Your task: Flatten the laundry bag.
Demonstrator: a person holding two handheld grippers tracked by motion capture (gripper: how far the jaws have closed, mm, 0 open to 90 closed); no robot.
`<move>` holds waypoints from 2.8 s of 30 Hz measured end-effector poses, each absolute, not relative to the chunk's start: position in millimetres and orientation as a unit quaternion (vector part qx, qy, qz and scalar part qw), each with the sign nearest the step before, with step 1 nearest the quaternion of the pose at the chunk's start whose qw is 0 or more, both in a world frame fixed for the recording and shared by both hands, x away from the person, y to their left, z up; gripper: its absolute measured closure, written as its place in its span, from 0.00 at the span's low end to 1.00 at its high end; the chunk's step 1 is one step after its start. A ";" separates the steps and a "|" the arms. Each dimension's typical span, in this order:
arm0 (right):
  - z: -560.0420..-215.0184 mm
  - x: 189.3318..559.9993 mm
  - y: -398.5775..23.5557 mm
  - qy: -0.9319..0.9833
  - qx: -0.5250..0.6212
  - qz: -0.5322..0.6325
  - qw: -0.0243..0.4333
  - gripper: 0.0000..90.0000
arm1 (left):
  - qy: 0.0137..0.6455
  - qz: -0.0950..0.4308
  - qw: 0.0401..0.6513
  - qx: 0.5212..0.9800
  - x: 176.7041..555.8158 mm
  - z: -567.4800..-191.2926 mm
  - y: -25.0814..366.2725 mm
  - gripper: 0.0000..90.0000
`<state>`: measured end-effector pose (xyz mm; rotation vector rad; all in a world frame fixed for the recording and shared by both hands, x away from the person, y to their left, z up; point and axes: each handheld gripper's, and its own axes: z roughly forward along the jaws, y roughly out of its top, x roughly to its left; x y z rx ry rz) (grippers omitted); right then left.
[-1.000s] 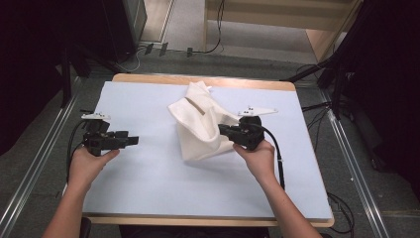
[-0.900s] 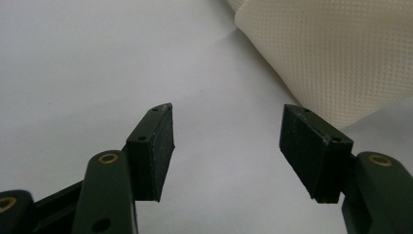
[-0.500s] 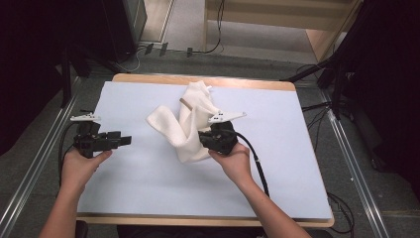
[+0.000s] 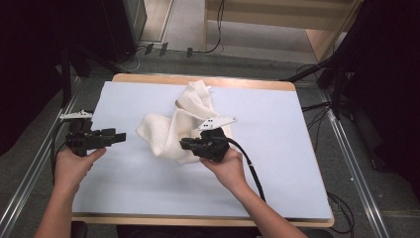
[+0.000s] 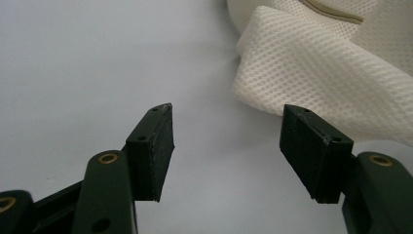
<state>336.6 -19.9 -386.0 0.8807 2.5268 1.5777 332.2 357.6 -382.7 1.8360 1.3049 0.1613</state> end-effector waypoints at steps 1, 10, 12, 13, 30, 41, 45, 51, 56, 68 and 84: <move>-384.1 335.0 -24.1 0.813 0.285 0.508 0.018 0.93 | 0.520 0.064 0.426 0.738 332.8 -381.9 355.8 0.42; -391.0 338.8 -70.1 0.815 0.315 0.483 0.052 0.89 | 0.494 0.079 0.433 0.750 342.3 -365.3 345.4 0.39; -397.0 342.2 -78.6 0.816 0.326 0.474 0.052 0.88 | 0.497 0.086 0.427 0.751 342.6 -365.2 348.1 0.41; -399.7 343.5 -82.1 0.819 0.329 0.468 0.054 0.87 | 0.502 0.083 0.426 0.748 343.1 -366.3 350.7 0.41; -419.8 350.7 -110.5 0.830 0.354 0.425 0.073 0.82 | 0.555 0.092 0.403 0.722 370.6 -392.4 393.9 0.33; -422.3 353.1 -114.2 0.826 0.362 0.424 0.076 0.81 | 0.538 0.040 0.415 0.733 388.7 -400.8 377.6 0.75; -421.7 353.4 -119.1 0.821 0.371 0.426 0.079 0.81 | 0.495 0.075 0.411 0.762 380.4 -383.9 343.6 0.94; -418.1 353.6 -124.6 0.814 0.379 0.432 0.085 0.81 | 0.445 0.108 0.413 0.787 367.1 -369.5 305.4 0.94; -415.8 354.7 -129.1 0.808 0.388 0.435 0.089 0.79 | 0.398 0.110 0.421 0.808 354.6 -369.3 265.7 0.94; -409.9 355.8 -133.5 0.796 0.396 0.445 0.102 0.75 | 0.307 0.068 0.397 0.862 330.1 -403.1 181.4 0.94; -379.9 368.7 -101.9 0.787 0.372 0.483 0.094 0.65 | 0.291 0.055 0.390 0.872 329.6 -429.9 156.7 0.92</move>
